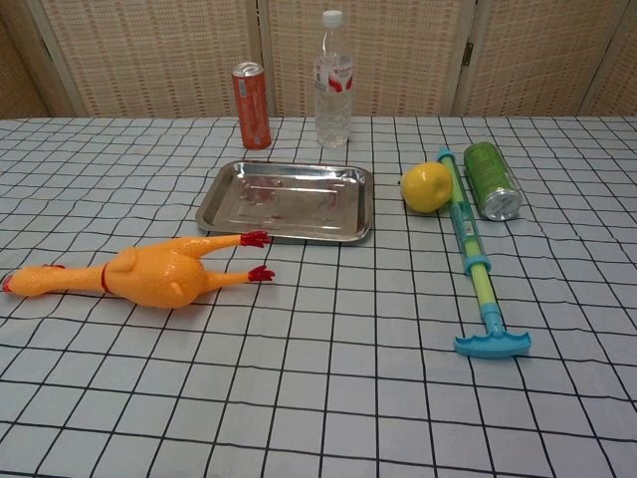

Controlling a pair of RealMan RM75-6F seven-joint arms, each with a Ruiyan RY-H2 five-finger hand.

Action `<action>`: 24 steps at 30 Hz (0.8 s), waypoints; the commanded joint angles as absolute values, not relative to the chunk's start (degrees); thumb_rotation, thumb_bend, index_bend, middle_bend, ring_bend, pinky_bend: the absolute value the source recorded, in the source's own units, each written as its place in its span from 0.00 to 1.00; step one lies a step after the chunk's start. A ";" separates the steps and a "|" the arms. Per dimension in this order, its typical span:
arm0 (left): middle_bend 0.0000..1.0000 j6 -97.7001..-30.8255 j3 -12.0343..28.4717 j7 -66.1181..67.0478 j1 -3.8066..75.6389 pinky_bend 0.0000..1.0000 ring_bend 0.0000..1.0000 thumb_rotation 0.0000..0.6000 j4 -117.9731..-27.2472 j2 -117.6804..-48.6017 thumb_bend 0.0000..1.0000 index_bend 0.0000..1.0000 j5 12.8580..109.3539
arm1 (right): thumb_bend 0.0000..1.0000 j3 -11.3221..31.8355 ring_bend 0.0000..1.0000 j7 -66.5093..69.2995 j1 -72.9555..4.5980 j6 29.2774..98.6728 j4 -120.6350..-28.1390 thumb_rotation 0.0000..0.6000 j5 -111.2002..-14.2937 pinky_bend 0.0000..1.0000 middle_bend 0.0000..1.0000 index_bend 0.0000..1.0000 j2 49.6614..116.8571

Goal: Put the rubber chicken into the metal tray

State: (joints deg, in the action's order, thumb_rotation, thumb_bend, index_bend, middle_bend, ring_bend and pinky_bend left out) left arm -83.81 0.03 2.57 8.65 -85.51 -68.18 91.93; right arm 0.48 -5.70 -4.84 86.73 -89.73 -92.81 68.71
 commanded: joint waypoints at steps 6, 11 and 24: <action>0.00 -81.90 -1.29 0.55 10.15 0.11 0.00 1.00 -84.74 -69.21 0.45 0.00 94.28 | 0.14 0.25 0.00 -6.12 -4.81 86.35 -90.29 1.00 -92.89 0.00 0.00 0.00 68.55; 0.00 -76.23 -1.55 1.41 14.42 0.11 0.00 1.00 -85.55 -69.91 0.42 0.00 96.31 | 0.14 0.35 0.00 -6.22 -4.90 86.19 -90.42 1.00 -92.83 0.00 0.00 0.00 68.54; 0.00 -57.48 3.16 6.89 26.61 0.12 0.00 1.00 -85.37 -75.79 0.41 0.00 88.29 | 0.14 0.48 0.00 -6.36 -5.57 83.75 -90.06 1.00 -91.16 0.00 0.00 0.00 68.51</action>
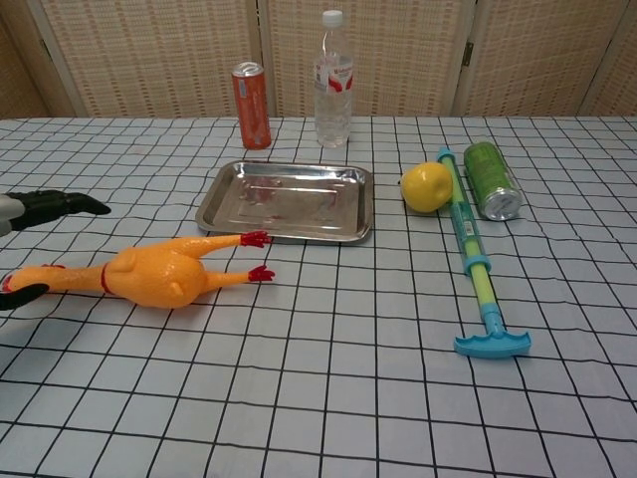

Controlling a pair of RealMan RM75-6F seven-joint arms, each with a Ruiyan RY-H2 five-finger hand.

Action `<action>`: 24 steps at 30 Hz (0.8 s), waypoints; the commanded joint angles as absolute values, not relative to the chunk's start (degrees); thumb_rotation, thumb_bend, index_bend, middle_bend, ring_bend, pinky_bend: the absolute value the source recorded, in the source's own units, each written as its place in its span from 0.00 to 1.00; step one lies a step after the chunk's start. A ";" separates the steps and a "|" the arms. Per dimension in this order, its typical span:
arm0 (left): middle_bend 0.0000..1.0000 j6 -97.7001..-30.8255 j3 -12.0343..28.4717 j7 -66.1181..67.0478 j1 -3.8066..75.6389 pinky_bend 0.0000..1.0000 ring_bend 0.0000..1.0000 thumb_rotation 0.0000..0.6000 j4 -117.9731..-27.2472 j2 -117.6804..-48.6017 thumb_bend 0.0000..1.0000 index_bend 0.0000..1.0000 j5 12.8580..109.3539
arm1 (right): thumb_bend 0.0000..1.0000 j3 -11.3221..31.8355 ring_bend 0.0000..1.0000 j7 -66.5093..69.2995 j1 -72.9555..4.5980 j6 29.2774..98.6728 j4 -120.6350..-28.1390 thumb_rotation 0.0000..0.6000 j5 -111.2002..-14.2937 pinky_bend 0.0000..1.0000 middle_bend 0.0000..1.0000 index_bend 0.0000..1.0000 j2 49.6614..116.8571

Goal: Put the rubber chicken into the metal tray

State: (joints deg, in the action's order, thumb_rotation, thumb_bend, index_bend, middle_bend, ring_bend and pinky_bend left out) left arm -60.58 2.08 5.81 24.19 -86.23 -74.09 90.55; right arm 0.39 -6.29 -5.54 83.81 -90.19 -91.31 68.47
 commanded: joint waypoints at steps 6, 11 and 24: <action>0.00 -52.36 3.34 7.09 29.82 0.12 0.00 1.00 -82.92 -78.41 0.41 0.00 85.89 | 0.14 1.21 0.00 -6.47 -5.79 82.88 -89.35 1.00 -89.33 0.00 0.00 0.00 68.66; 0.00 -48.84 3.31 7.03 31.93 0.13 0.00 1.00 -80.67 -79.84 0.42 0.00 83.55 | 0.14 1.57 0.00 -6.85 -5.98 82.59 -88.87 1.00 -88.67 0.00 0.00 0.00 69.02; 0.56 -56.66 1.73 -2.97 32.26 0.33 0.32 1.00 -72.72 -83.70 0.48 0.64 89.46 | 0.14 1.47 0.00 -8.08 -6.22 81.73 -88.74 1.00 -87.95 0.00 0.00 0.00 69.75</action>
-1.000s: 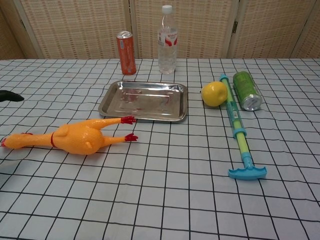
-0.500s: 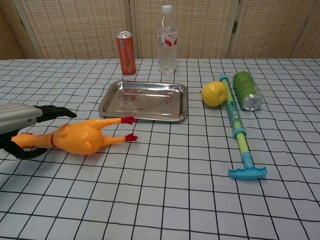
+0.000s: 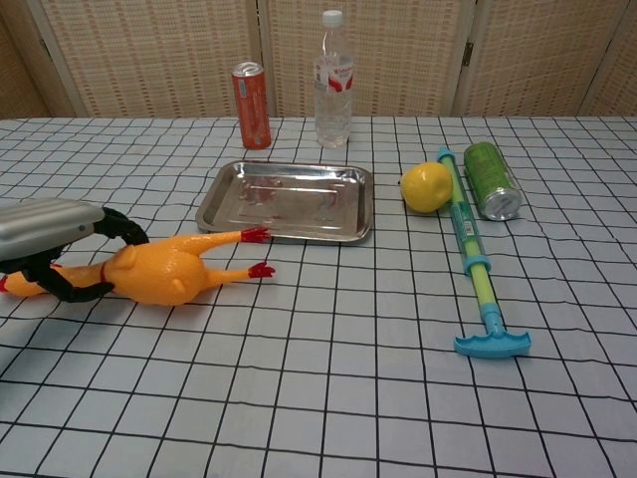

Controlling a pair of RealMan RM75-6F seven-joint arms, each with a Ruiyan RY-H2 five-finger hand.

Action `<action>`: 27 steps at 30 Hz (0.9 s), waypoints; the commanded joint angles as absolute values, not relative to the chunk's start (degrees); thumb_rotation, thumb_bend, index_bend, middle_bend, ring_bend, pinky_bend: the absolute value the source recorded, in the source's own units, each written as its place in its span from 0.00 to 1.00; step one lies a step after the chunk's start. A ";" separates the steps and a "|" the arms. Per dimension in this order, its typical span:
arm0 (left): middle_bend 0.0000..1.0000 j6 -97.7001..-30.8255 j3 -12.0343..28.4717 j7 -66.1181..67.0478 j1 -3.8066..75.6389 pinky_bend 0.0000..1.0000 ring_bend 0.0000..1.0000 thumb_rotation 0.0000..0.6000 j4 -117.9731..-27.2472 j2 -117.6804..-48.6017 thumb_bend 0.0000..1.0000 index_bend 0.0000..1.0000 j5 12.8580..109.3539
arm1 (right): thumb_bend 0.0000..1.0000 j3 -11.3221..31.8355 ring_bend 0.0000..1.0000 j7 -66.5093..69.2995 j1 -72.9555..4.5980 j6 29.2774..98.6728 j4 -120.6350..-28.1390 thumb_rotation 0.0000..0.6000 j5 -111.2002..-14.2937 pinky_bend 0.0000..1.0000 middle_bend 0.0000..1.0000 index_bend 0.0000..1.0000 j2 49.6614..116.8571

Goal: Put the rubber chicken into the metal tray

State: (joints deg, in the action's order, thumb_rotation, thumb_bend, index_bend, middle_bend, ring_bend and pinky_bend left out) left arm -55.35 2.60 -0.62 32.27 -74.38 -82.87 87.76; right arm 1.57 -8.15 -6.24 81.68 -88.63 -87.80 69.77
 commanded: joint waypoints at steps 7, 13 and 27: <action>0.66 -57.69 0.57 -6.47 32.92 0.38 0.38 1.00 -71.17 -83.89 0.54 0.74 90.92 | 0.14 0.94 0.00 -7.83 -5.94 82.29 -89.37 1.00 -88.83 0.00 0.00 0.00 69.44; 0.75 -64.30 0.02 -10.40 31.88 0.52 0.49 1.00 -70.57 -84.36 0.71 0.84 93.98 | 0.14 0.02 0.00 -7.49 -5.95 82.35 -89.81 1.00 -90.40 0.00 0.00 0.00 69.52; 0.76 -69.18 -1.99 -6.59 32.56 0.68 0.57 1.00 -76.28 -85.57 0.71 0.85 99.47 | 0.14 0.24 0.00 -2.10 -19.32 64.04 -110.49 1.00 -94.35 0.00 0.00 0.00 64.49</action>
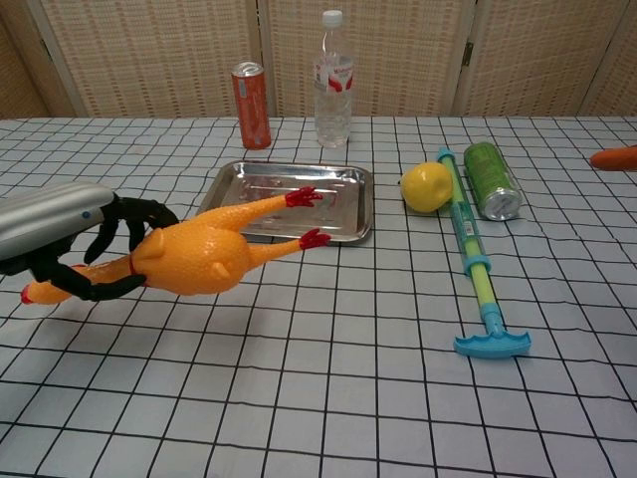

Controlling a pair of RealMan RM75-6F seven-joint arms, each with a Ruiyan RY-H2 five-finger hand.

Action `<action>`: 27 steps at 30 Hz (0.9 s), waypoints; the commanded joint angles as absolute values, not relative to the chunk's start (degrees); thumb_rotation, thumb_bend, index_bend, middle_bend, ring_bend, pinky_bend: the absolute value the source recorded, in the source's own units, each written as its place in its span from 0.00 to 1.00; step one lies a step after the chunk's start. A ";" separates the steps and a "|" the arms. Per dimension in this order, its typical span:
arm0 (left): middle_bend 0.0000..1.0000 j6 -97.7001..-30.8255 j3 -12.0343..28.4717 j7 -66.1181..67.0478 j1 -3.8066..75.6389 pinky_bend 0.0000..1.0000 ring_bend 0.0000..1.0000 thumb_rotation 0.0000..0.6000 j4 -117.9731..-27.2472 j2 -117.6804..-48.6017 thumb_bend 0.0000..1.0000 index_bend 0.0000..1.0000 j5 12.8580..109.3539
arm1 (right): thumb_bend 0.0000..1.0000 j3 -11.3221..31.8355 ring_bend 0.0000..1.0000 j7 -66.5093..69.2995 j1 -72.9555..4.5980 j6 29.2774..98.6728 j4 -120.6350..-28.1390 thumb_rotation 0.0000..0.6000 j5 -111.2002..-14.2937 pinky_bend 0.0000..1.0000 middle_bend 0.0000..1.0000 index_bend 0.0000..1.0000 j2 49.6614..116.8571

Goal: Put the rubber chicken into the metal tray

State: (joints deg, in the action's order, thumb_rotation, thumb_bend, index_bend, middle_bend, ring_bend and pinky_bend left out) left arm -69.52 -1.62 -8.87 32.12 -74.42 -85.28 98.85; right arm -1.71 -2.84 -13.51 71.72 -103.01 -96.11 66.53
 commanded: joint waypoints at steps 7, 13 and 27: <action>0.76 -66.89 -1.96 0.56 33.52 0.69 0.57 1.00 -80.86 -85.38 0.71 0.85 99.09 | 0.14 5.74 0.00 -6.10 -28.40 51.29 -119.48 1.00 -81.08 0.00 0.00 0.00 66.08; 0.76 -63.86 -0.93 6.20 34.60 0.69 0.57 1.00 -85.20 -84.32 0.70 0.85 96.84 | 0.14 9.07 0.00 -10.97 -34.93 46.78 -122.04 1.00 -67.71 0.00 0.00 0.00 69.66; 0.76 -61.06 1.33 14.62 35.88 0.70 0.57 1.00 -93.38 -83.24 0.71 0.85 92.35 | 0.14 8.57 0.00 -19.95 -44.74 48.90 -120.05 1.00 -48.02 0.00 0.00 0.00 77.35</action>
State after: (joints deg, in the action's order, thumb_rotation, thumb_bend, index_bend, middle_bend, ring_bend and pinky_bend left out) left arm -61.18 1.24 14.03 35.79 -92.83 -83.28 92.58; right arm 8.71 -18.95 -43.49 48.35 -120.85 -49.54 76.14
